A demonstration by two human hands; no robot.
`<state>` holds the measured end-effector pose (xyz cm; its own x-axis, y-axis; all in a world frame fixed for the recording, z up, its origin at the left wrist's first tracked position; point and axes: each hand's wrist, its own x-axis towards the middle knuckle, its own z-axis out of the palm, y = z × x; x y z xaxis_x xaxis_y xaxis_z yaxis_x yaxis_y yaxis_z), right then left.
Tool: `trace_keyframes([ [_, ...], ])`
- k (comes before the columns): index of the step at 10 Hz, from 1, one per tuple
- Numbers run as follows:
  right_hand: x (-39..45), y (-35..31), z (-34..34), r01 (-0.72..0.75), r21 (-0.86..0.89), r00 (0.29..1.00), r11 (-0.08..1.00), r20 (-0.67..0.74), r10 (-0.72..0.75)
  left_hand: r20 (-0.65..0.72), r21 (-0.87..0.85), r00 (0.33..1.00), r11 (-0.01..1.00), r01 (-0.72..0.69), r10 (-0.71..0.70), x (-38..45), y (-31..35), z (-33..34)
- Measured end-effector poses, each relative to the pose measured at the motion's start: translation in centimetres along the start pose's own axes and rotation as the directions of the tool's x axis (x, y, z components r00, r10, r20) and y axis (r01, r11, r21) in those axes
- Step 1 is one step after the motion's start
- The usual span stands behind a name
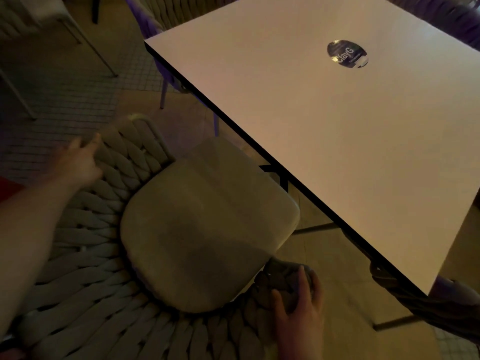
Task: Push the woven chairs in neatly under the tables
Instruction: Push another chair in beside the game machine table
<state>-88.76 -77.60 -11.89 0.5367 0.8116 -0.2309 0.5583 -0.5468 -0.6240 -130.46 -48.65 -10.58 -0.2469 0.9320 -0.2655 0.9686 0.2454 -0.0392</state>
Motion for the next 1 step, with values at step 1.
trace_keyframes([
  [1,0.76,-2.61,-2.08,0.113,0.046,0.993,0.992,-0.028,-0.112,-0.109,-0.058,0.993,0.997,-0.043,0.037,-3.95,3.13,-1.86],
])
